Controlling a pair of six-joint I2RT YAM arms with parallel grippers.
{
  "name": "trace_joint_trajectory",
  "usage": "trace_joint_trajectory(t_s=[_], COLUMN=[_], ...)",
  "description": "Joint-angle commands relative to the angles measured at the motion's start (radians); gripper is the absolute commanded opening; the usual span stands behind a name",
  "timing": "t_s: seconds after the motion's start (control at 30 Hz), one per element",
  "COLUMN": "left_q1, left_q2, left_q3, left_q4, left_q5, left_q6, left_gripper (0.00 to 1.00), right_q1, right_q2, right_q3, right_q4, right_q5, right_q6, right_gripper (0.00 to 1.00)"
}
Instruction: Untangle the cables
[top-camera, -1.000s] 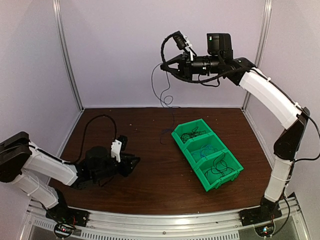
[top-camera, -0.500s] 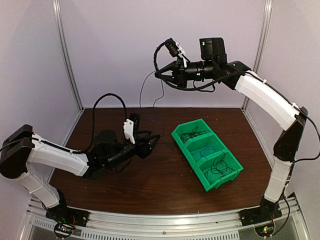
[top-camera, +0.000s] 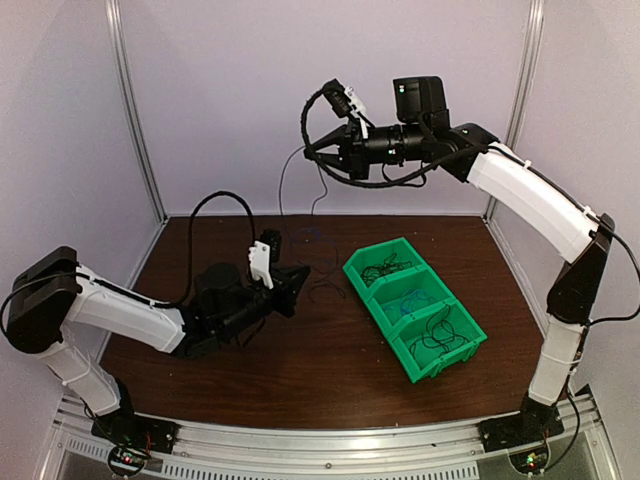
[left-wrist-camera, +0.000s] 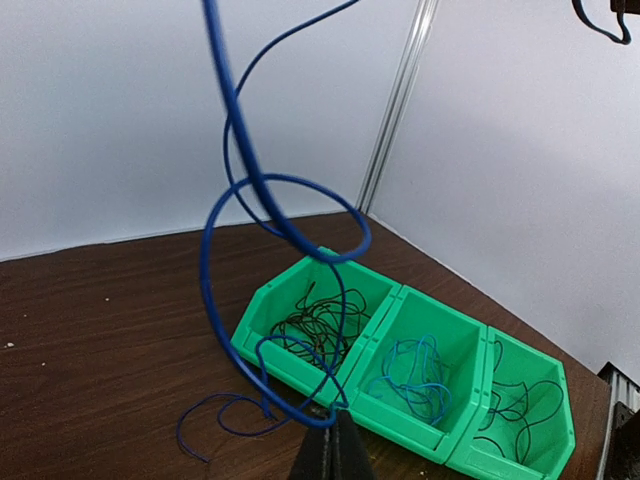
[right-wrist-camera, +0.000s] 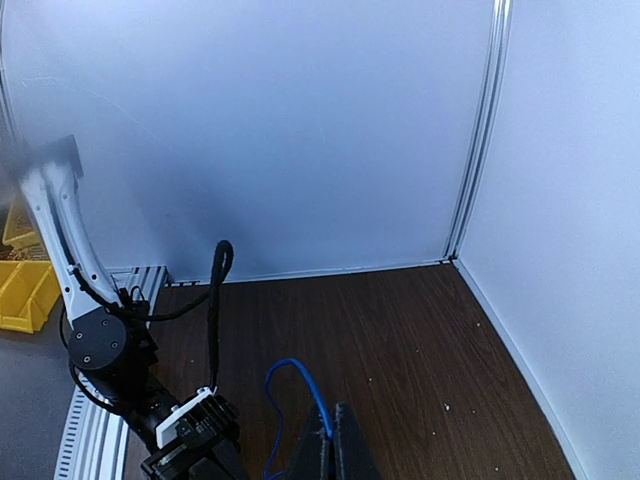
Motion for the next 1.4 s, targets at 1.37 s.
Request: trace_joint_trajectory(t_s=[1.37], left_q1=[0.003], left_q2=[-0.038], left_q3=[-0.208], left_q4=[-0.236], left_q5=[-0.129], left_q6=[-0.114], left_gripper=[0.30], right_q1=[-0.116], right_q2=[-0.080], right_q3=[0.178], right_q4=[-0.092], right_q5=[0.042], right_q6=[-0.144], right_gripper=[0.00])
